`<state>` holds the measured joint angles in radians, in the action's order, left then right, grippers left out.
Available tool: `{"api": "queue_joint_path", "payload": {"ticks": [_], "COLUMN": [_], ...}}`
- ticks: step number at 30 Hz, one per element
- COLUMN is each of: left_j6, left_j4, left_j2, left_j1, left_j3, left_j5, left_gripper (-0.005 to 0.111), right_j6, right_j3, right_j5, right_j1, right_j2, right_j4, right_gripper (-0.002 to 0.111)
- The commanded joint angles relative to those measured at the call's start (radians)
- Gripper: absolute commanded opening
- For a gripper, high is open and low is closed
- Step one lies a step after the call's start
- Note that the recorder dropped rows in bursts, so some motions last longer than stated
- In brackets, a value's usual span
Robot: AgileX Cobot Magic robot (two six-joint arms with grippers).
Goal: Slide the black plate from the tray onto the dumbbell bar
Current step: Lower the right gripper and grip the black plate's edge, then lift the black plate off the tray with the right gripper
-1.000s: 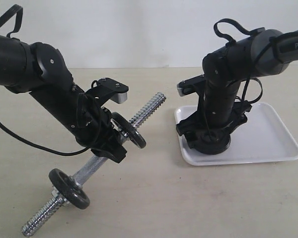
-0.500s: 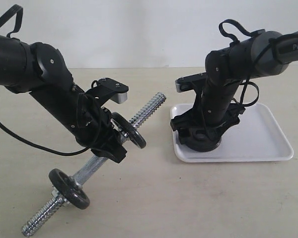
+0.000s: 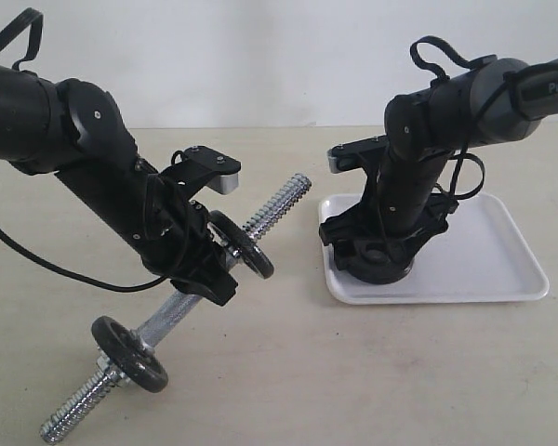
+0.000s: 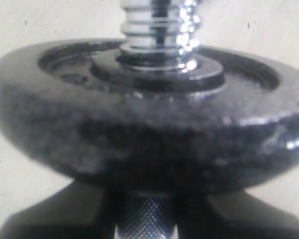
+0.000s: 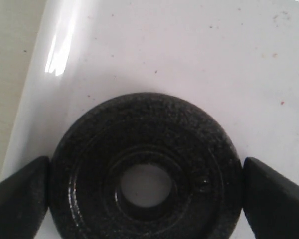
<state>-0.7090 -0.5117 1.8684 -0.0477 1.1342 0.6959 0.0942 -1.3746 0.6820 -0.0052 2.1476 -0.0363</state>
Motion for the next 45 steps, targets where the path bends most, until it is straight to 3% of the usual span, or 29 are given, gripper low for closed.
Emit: {"api": "queue_joint_path", "payload": {"ticks": [1, 45], "left_j6": [0.006, 0.004], "left_j4": [-0.048, -0.048], "left_j2": [-0.062, -0.062], "left_j1": [0.003, 0.003], "left_j3": [0.023, 0.023], "left_j5": [0.024, 0.015], "left_gripper": [0.004, 0.004], "right_j6": [-0.016, -0.014], "right_j3": [0.047, 0.045], "right_j5": [0.040, 0.008], "right_j1": [0.003, 0.003], "right_j2": [0.052, -0.222], "right_j4": [0.005, -0.003], "right_gripper": [0.009, 0.008]}}
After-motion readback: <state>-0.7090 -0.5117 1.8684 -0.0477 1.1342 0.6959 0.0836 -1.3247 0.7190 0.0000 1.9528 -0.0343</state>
